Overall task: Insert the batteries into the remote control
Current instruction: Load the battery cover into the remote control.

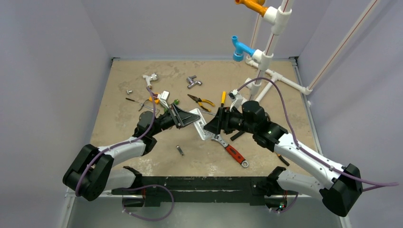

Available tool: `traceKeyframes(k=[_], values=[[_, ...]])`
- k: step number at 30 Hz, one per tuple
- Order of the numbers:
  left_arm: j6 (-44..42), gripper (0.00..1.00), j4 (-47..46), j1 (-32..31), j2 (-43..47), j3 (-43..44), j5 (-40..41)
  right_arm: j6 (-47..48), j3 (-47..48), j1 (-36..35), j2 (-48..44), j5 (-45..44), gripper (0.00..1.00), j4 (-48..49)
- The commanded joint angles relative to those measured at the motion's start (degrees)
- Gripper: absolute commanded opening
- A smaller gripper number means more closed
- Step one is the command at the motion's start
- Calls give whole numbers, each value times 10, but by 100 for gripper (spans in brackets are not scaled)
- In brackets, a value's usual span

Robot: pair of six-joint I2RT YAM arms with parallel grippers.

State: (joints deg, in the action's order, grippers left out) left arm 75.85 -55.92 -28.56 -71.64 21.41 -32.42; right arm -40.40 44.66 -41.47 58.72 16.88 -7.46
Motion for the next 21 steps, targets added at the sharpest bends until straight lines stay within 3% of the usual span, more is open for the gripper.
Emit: traceKeyframes(k=[1,21], values=[[-7,0,-23,-2,11,27,-6,-10,-2,2,-6,36,65,37],[-9,0,-18,-2,12,36,-9,-12,-3,2,27,31,51,26]])
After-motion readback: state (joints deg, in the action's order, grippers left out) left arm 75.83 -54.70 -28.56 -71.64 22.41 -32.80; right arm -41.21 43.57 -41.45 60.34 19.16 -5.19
